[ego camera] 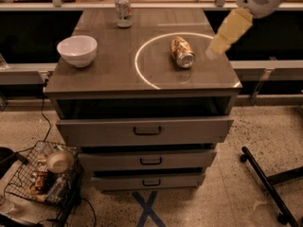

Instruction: Place orange can upright

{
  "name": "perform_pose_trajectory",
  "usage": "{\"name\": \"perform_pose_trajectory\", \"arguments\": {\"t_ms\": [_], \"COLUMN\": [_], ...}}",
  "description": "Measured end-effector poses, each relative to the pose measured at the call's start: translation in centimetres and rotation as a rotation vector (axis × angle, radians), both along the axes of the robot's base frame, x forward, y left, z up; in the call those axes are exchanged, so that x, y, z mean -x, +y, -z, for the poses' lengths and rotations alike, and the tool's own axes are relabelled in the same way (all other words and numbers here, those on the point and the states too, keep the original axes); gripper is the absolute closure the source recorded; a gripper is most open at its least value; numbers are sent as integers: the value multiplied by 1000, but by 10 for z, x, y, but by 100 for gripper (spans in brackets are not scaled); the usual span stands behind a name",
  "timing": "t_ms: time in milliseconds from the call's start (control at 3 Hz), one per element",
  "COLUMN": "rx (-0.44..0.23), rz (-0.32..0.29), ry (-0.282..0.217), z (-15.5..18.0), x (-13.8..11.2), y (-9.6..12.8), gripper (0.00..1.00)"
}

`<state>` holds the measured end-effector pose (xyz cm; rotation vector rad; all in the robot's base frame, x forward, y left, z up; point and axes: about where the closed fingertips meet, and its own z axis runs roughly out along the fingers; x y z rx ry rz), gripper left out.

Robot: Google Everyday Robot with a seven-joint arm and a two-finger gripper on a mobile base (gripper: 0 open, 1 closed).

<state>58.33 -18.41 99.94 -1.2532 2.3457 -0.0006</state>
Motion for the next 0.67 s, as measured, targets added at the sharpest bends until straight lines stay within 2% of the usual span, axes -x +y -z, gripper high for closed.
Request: {"name": "perform_pose_trajectory", "arguments": {"t_ms": [333, 667], "rx": [-28, -43], "rz": [155, 329], "ry": [43, 82], "z": [4, 15], "x": [-40, -63], "y": [10, 8], "gripper": [0, 0]}}
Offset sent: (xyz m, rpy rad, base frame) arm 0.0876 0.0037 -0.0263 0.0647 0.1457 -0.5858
